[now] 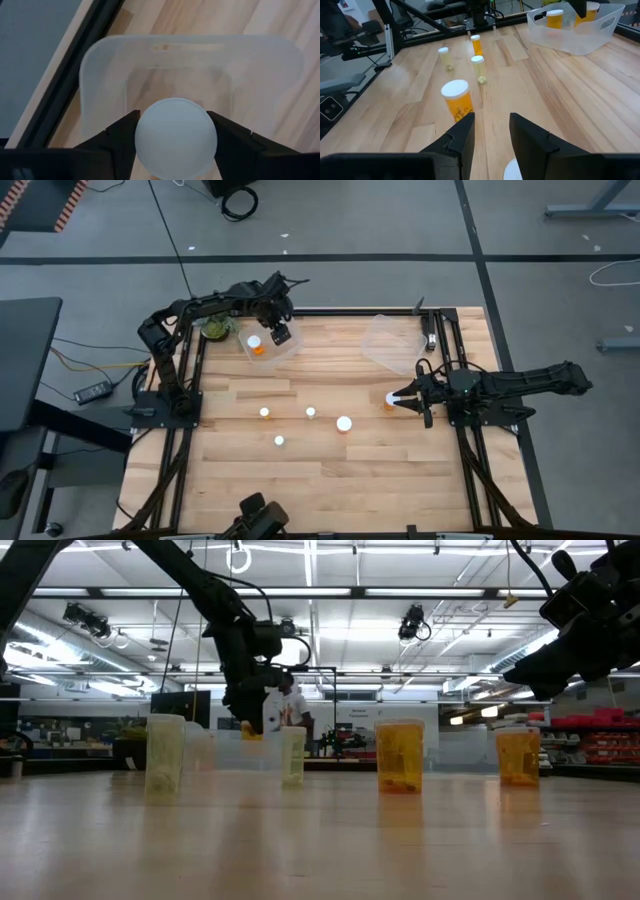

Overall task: Pick and place medicine bottles into bin by pill shape (circle, oval)
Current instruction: Put the orange capsule bottle into the left transparent bin

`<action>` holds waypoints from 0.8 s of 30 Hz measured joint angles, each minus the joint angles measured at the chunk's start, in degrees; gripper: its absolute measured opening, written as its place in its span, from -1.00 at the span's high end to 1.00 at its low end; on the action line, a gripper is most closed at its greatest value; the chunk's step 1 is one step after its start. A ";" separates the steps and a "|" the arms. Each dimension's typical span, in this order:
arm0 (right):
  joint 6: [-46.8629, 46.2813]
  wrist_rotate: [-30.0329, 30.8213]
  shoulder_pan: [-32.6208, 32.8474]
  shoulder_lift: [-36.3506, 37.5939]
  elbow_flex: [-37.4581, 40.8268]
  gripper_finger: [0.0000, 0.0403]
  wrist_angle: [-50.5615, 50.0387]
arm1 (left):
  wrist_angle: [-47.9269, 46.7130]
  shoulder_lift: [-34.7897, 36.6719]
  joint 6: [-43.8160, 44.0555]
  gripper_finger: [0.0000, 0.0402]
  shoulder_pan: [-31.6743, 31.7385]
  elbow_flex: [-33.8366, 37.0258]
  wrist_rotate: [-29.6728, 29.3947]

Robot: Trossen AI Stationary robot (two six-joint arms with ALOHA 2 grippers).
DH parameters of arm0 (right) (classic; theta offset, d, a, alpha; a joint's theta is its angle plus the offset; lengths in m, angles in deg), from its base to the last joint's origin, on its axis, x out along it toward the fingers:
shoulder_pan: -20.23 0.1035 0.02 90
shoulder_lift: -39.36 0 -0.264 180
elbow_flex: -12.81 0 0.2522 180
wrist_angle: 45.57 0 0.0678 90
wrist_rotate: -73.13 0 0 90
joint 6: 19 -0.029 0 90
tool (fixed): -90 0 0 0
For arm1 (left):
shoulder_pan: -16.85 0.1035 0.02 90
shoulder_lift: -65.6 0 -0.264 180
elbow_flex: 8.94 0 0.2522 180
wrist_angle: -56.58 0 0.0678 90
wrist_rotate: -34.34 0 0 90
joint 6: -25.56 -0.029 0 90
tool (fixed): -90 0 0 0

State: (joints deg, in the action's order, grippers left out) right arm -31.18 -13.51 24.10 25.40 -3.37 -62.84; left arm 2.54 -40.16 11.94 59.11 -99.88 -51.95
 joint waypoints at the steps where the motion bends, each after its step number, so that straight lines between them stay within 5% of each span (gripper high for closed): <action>1: 0.00 -0.01 0.01 0.00 0.01 0.36 0.00 | 0.25 0.00 0.26 -0.10 0.00 0.00 -0.04; 24: -0.01 -0.01 0.01 0.00 0.03 0.36 0.01 | 4.39 -3.87 -0.98 -0.17 -0.15 -0.02 -2.04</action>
State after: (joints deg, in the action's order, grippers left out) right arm -31.19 -13.52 24.11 25.40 -3.34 -62.82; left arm 6.93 -44.03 10.97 58.96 -99.91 -53.99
